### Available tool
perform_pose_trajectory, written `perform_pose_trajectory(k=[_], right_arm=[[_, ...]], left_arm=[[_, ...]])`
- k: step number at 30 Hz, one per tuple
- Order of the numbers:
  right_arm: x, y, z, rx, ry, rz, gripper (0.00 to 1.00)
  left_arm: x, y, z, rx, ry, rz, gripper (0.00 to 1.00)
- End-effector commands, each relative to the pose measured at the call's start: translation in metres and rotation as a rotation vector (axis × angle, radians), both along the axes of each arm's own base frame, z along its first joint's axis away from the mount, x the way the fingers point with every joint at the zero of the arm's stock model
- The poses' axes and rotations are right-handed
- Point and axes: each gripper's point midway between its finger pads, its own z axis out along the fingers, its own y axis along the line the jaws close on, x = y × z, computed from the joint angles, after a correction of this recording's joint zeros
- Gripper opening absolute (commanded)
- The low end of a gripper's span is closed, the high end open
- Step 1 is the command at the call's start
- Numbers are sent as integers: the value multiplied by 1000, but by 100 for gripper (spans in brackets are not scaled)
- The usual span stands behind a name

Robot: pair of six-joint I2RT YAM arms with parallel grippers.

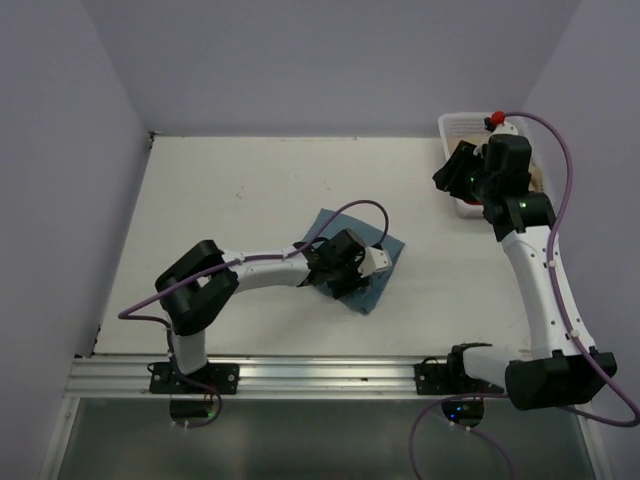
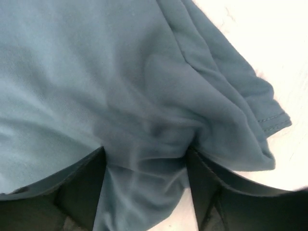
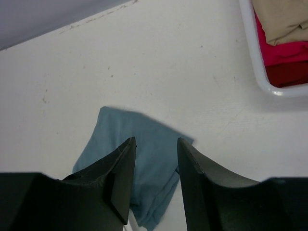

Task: Fold and stack the t-shirts
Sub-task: Flatten the tshirt out

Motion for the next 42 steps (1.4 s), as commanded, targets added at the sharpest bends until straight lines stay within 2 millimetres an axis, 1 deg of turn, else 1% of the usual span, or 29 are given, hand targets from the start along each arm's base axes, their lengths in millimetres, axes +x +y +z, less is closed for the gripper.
perform_pose_trajectory(k=[1, 3, 4, 5, 6, 7, 9, 10, 11, 12, 13, 16, 18, 19, 20, 23, 25, 26, 27, 28, 29, 30, 32, 33, 34, 35, 37, 40, 42], right_arm=[[-23, 8, -9, 6, 20, 28, 43], [-32, 7, -10, 0, 24, 30, 41], [-37, 6, -14, -3, 34, 31, 40], [-41, 5, -10, -1, 20, 27, 39], [-43, 5, -10, -1, 20, 29, 39], [-45, 6, -11, 3, 22, 33, 39], [-47, 7, -17, 1, 41, 38, 38], [-47, 7, -19, 3, 48, 41, 38], [-48, 9, -24, 4, 59, 46, 38], [-48, 10, -26, 7, 67, 52, 38], [-49, 11, -29, 11, 74, 56, 38], [-49, 15, -39, 25, 101, 68, 38], [-48, 19, -43, 40, 115, 84, 38], [-47, 20, -46, 44, 124, 89, 38], [-48, 24, -47, 59, 131, 105, 38], [-49, 30, -55, 84, 162, 127, 38], [-51, 41, -57, 131, 168, 173, 38], [-52, 46, -58, 153, 176, 196, 38], [-54, 49, -58, 167, 179, 206, 38], [-54, 52, -61, 179, 182, 212, 38], [-54, 53, -62, 183, 186, 218, 38], [-56, 55, -63, 192, 190, 230, 38], [-58, 61, -65, 214, 203, 257, 38], [-61, 70, -65, 251, 206, 300, 38], [-64, 77, -64, 285, 206, 334, 38], [-68, 90, -62, 345, 207, 394, 38], [-75, 103, -59, 397, 208, 458, 39], [-80, 112, -59, 425, 209, 491, 39], [-85, 116, -58, 439, 210, 515, 39]], left_arm=[[15, -23, 23, -65, -67, 5, 45], [27, -24, 42, -87, -123, 54, 18], [37, -26, 66, -128, -180, 91, 0], [42, -28, 80, -151, -207, 109, 0], [47, -29, 96, -176, -235, 128, 0], [55, -31, 128, -220, -281, 165, 0], [61, -28, 157, -236, -315, 200, 0], [66, -29, 191, -281, -360, 225, 0], [68, -28, 206, -293, -378, 236, 0], [68, -23, 215, -282, -382, 246, 0], [71, -22, 241, -312, -415, 263, 0], [73, -13, 274, -325, -446, 299, 7], [71, -10, 281, -324, -444, 305, 12], [70, -9, 292, -348, -448, 315, 13], [69, -9, 295, -356, -442, 319, 15], [67, -8, 313, -401, -432, 346, 13], [68, -5, 324, -426, -432, 382, 13], [66, -3, 335, -450, -419, 406, 13], [65, -5, 337, -456, -407, 413, 13], [64, -6, 341, -469, -393, 415, 15], [61, -5, 344, -476, -377, 418, 23], [59, -6, 356, -519, -360, 442, 24], [56, -3, 368, -561, -342, 477, 29], [57, 0, 372, -571, -347, 494, 31], [58, 3, 376, -577, -356, 519, 32], [63, 11, 379, -576, -381, 565, 33], [67, 15, 380, -570, -398, 597, 36], [70, 15, 378, -564, -403, 614, 36], [72, 14, 373, -546, -406, 609, 30]])
